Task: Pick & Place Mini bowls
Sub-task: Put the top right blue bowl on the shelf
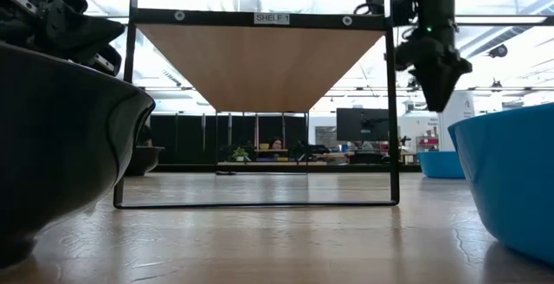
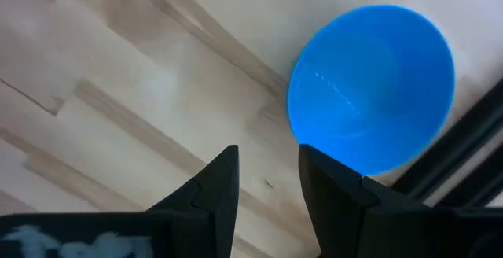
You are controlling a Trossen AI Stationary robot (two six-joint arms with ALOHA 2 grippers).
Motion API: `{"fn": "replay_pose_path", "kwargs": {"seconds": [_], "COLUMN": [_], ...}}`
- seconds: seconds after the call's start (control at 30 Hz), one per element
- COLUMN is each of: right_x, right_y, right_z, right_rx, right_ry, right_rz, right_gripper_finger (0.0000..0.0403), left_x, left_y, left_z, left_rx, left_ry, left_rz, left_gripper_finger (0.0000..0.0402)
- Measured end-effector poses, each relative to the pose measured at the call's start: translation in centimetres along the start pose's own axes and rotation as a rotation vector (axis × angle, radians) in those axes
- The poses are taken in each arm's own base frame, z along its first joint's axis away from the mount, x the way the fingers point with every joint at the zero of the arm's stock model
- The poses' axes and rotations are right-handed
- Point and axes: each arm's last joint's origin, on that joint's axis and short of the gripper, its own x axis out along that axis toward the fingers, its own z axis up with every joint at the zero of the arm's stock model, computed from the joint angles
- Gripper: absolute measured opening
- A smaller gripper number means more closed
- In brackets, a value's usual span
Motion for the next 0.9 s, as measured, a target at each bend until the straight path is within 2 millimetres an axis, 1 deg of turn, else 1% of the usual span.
{"fn": "replay_pose_path", "kwargs": {"seconds": [0.2,0.3,0.43,0.6,0.77,0.9], "right_x": [2.6,3.7,4.5,5.9,7.4,8.4], "right_y": [-0.2,-0.3,-0.4,-0.6,-1.5,-2.0], "right_z": [-0.4,-0.3,-0.1,0.2,0.1,0.3], "right_rx": [-0.041,-0.052,-0.049,-0.054,-0.023,-0.031], "right_ry": [-0.012,0.005,-0.003,0.014,0.060,0.083], "right_rz": [0.005,-0.025,-0.078,-0.094,-0.115,-0.122], "right_gripper_finger": [0.0128,0.0128,0.0128,0.0128,0.0128,0.0127], "left_x": [0.0,0.0,0.0,0.0,0.0,0.0], "left_y": [0.0,0.0,0.0,0.0,0.0,0.0], "left_z": [0.0,0.0,0.0,0.0,0.0,0.0], "left_rx": [0.000,0.000,0.000,0.000,0.000,0.000], "left_ry": [0.000,0.000,0.000,0.000,0.000,0.000], "left_rz": [0.000,0.000,0.000,0.000,0.000,0.000], "left_gripper_finger": [0.0000,0.0000,0.0000,0.0000,0.0000,0.0000]}}
